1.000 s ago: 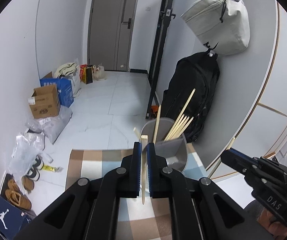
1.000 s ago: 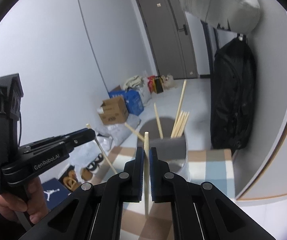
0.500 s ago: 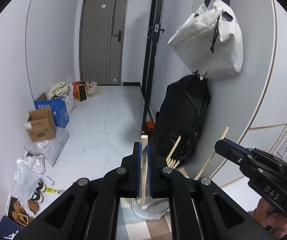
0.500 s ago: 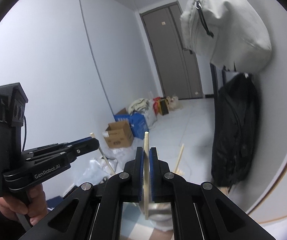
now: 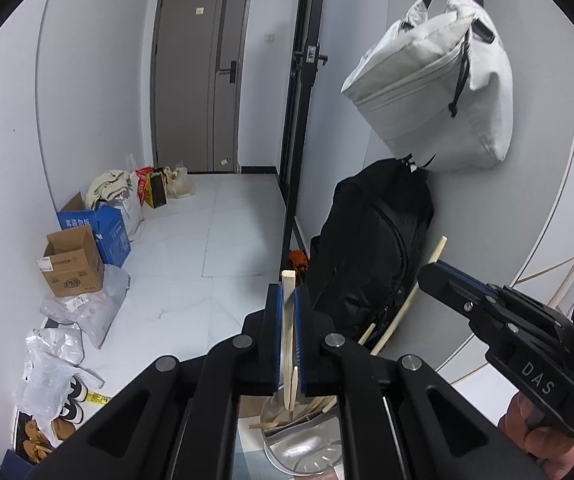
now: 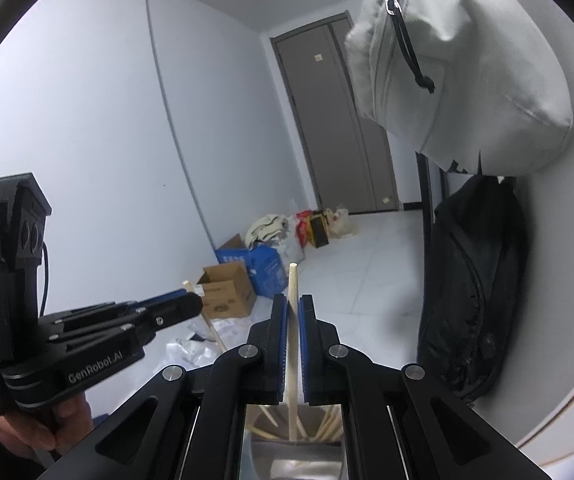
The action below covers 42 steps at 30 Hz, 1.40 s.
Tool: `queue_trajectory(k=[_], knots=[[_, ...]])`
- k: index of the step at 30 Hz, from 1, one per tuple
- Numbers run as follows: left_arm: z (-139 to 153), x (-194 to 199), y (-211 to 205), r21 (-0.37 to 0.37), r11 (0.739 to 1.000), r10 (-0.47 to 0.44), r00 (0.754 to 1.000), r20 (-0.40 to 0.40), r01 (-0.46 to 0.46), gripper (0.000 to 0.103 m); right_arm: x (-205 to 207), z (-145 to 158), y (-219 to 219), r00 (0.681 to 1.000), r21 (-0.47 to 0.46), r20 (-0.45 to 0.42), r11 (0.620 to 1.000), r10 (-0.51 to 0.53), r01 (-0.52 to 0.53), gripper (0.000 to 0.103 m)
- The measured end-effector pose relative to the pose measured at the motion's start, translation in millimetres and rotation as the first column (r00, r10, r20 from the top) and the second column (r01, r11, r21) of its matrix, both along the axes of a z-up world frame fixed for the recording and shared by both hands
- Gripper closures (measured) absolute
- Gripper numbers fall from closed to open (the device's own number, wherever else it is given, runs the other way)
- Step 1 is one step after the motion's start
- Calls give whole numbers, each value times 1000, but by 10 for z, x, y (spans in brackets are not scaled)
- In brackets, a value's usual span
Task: Organize utensils
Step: 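Raise both held chopsticks up over the holder opening, then open both grippers to drop the chopsticks into the holder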
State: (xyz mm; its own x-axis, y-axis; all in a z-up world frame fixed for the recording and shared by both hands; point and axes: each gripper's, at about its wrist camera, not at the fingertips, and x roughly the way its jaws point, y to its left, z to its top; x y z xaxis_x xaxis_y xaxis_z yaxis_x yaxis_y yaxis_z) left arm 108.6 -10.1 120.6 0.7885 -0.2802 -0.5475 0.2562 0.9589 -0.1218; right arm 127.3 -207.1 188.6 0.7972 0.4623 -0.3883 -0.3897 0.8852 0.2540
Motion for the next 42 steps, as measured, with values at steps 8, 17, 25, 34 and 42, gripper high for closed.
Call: queue_trajectory(k=[8,17,25,34,42], knots=[[-168,130,17,0,1000,-7,999,-45,7,101,126,-166,30,1000,-3,-22,1000,-8,8,98],[-215,144,-62,17,1000,-20,999,-29,20,101,198,-287,88,999,-9,-33,1000,-1,1,98],[-369,128,-74,18,997,-78,996,-38,79,101,167,-540,127,1000,-12,0,1000,17,-17,98],[-537,103,-87,35,990,-136,989,-53,138,101,158,-828,45,999,2,-43,1000,17,-17,98],[-653,105,-152,66,980,-182,981,-70,187,101,150,-922,89,996,-27,-64,997,64,-66,98]])
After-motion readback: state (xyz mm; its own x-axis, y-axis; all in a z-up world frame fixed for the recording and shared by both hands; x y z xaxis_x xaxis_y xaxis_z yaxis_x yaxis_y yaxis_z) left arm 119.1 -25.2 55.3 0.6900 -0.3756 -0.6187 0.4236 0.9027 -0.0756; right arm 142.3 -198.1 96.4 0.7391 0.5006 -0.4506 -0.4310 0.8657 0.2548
